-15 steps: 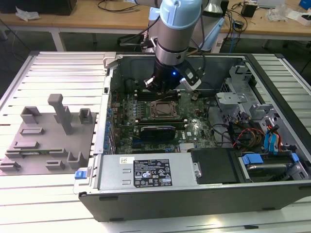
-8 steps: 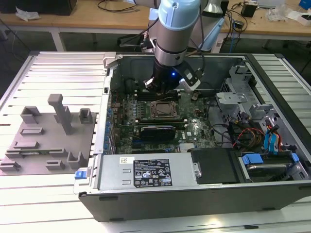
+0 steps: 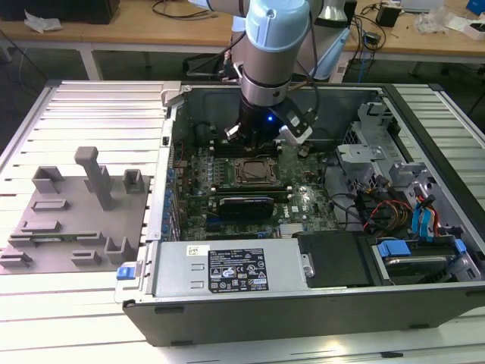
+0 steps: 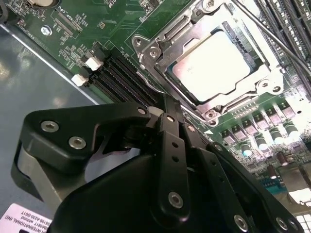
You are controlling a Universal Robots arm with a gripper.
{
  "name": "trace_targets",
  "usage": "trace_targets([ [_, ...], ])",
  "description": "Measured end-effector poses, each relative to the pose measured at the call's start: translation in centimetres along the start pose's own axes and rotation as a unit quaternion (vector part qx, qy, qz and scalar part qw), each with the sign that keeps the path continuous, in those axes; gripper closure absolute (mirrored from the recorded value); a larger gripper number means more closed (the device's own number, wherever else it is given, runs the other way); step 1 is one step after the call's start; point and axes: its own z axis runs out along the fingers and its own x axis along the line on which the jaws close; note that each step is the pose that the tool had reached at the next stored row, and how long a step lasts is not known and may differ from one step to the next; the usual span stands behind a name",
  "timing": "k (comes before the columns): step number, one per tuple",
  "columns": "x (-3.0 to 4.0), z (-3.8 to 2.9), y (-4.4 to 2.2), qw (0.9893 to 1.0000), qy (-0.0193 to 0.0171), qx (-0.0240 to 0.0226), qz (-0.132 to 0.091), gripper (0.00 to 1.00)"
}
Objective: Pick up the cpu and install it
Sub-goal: 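Install the first cpu locking lever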
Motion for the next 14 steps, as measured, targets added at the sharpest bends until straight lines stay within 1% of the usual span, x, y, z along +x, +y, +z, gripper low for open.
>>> trace_targets([
  [2,0.02,0.13,-0.03,1.0,-0.0014,0.0005,0.0,0.89],
  [9,0.05,0.36,-0.16,1.0,-0.004,0.0013,-0.001,0.89],
  [12,0.05,0.32,-0.15,1.0,-0.0043,0.0013,-0.001,0.89],
  [14,0.03,0.12,-0.11,1.0,-0.0044,0.0012,-0.001,0.89],
])
